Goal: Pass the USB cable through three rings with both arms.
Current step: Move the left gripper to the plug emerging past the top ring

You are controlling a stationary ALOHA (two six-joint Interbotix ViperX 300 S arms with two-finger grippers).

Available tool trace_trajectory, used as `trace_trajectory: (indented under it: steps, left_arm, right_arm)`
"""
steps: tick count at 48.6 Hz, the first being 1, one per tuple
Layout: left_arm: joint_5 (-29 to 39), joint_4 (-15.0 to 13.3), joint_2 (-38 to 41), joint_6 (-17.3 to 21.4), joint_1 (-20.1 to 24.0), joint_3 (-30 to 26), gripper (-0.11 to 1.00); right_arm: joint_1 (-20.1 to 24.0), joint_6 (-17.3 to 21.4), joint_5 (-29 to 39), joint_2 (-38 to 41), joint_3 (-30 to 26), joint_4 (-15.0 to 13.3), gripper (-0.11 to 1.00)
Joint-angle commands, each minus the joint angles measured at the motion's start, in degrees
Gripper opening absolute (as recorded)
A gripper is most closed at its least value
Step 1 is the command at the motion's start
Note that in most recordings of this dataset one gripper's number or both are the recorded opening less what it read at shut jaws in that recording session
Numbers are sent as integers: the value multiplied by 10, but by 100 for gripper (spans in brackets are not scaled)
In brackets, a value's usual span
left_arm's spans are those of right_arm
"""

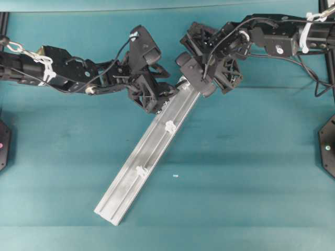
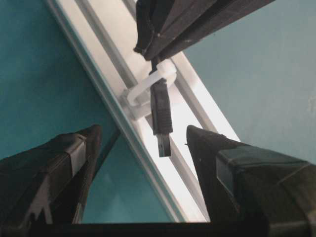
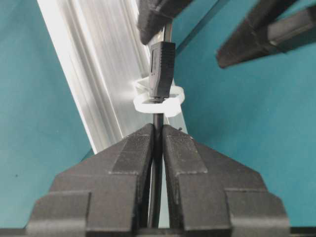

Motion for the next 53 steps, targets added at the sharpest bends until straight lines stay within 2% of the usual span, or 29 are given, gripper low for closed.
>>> trace_trajectory:
  steps: [1, 21, 31, 40, 45, 53]
  left_arm:
    - [-5, 1, 3, -1, -11, -9, 78]
    - [-8, 1, 22, 3, -12, -33, 79]
    - [-8, 2, 32, 4, -12, -42, 79]
    - [-4, 2, 32, -2, -15, -43, 74]
    - [-3, 2, 32, -4, -19, -42, 58]
    - [-2, 2, 31, -3, -24, -48, 18]
  right_arm:
    - [0, -6, -4, 2, -2, 3, 10]
    - [0, -6, -4, 2, 0, 3, 10]
    - [0, -6, -4, 2, 1, 14, 10]
    - [0, -6, -4, 2, 1, 18, 10]
    - [0, -5, -4, 2, 1, 18, 10]
    - [0, -5, -5, 2, 0, 18, 10]
